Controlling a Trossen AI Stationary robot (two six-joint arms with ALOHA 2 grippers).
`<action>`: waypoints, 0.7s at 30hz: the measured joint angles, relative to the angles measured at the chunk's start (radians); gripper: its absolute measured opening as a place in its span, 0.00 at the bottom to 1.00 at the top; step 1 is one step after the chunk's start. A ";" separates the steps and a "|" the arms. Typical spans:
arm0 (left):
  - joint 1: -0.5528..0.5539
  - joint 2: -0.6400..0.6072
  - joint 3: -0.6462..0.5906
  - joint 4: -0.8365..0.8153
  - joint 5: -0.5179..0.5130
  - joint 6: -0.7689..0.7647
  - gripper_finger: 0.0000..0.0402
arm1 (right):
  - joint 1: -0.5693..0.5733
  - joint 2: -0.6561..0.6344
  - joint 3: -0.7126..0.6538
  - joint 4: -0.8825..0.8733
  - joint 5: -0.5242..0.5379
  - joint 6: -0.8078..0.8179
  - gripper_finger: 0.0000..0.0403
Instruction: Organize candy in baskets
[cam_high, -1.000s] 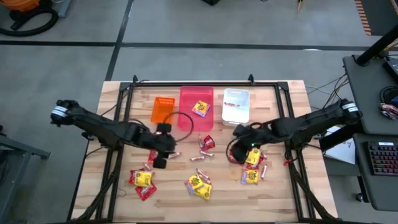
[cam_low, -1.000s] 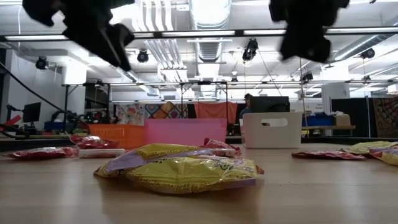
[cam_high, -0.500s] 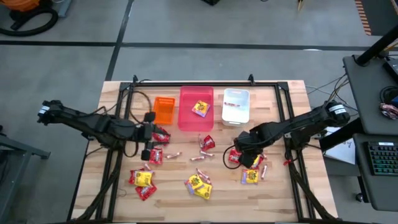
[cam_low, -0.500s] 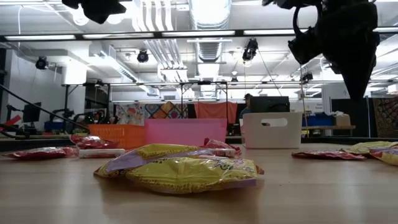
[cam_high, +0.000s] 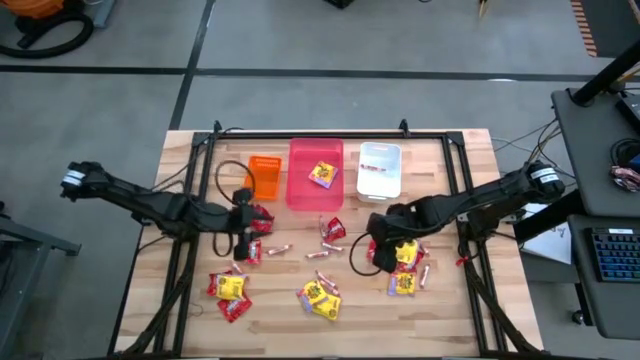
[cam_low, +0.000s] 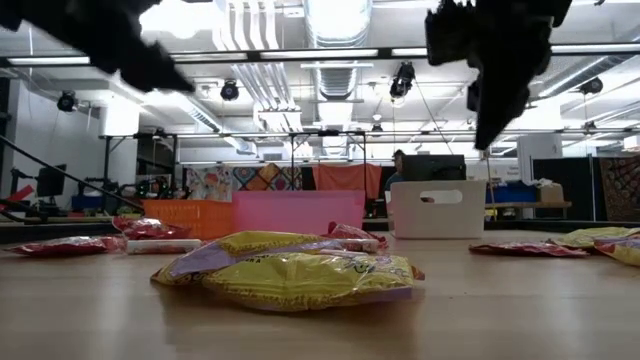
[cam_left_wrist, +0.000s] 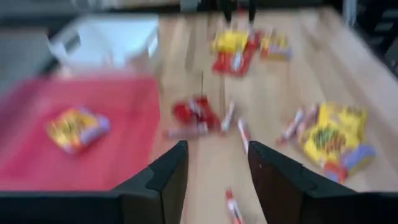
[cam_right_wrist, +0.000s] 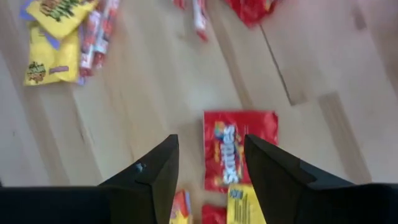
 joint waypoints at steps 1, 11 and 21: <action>0.000 0.018 -0.016 0.004 0.002 -0.030 0.41 | 0.000 -0.002 0.000 0.007 0.009 -0.007 0.44; -0.003 0.276 -0.116 0.188 0.018 -0.144 0.45 | -0.002 -0.004 0.000 0.013 0.035 -0.049 0.44; -0.045 0.569 -0.054 0.232 0.118 -0.218 0.40 | -0.002 -0.003 -0.001 0.016 0.035 -0.071 0.43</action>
